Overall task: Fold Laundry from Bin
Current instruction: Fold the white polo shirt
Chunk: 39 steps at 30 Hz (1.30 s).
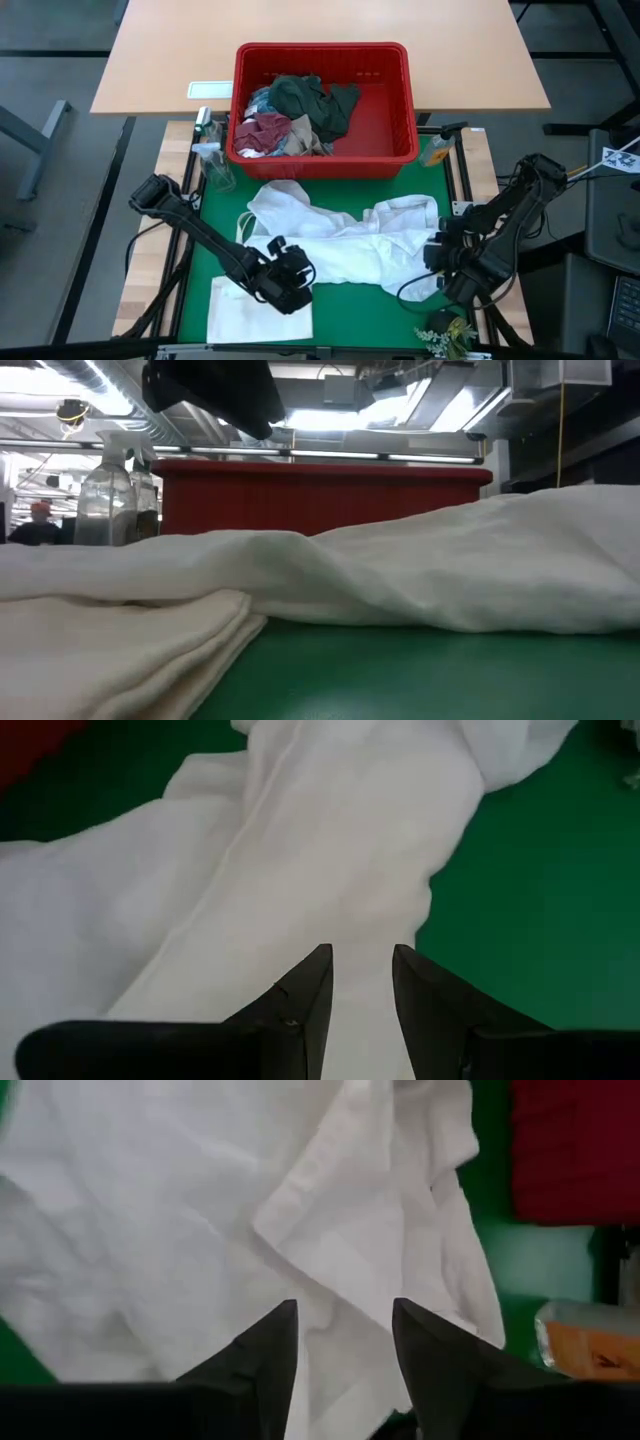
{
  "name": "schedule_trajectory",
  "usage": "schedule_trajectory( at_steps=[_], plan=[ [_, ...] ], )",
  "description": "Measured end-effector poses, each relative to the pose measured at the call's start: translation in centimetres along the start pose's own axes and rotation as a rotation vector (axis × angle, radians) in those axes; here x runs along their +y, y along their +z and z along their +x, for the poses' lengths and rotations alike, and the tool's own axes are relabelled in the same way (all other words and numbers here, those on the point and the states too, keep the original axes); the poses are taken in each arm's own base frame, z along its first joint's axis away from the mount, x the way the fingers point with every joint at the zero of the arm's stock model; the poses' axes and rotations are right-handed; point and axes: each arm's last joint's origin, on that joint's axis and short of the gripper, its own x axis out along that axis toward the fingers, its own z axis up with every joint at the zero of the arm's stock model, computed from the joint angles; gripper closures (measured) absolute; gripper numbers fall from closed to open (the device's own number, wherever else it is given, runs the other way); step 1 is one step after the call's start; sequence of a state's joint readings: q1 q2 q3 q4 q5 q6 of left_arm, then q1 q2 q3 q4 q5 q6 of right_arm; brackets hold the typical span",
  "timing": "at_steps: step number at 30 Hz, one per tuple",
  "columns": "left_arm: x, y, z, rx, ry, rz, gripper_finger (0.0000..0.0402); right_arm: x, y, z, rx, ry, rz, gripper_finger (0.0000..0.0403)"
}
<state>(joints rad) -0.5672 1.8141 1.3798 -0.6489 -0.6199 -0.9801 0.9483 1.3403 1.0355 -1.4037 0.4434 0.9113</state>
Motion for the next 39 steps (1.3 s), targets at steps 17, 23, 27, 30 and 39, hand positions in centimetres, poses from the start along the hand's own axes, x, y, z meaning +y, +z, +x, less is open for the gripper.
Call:
schedule_trajectory(
  at_steps=[17, 23, 27, 30, 39],
  plan=[
    [0.2, 0.3, 0.3, -0.004, 0.005, 0.011, 0.03, -2.0, -0.9, 7.9, 0.108, -0.155, -0.045, 0.0237],
    [0.2, 0.3, 0.3, -0.003, 0.005, 0.011, 0.03, -4.9, 0.1, 8.3, 0.022, -0.396, 0.084, 0.0237],
    [0.2, 0.3, 0.3, -0.004, 0.005, 0.009, 0.03, -7.0, 0.2, 8.0, 0.099, -0.436, 0.178, 0.0237],
    [0.2, 0.3, 0.3, -0.004, 0.004, 0.009, 0.03, -8.0, 0.5, 7.0, 0.168, -0.414, 0.211, 0.0237],
    [0.2, 0.3, 0.3, -0.005, 0.003, 0.0, 0.03, -7.1, 3.2, 1.9, 0.202, 0.059, 0.368, 0.0237]
  ],
)
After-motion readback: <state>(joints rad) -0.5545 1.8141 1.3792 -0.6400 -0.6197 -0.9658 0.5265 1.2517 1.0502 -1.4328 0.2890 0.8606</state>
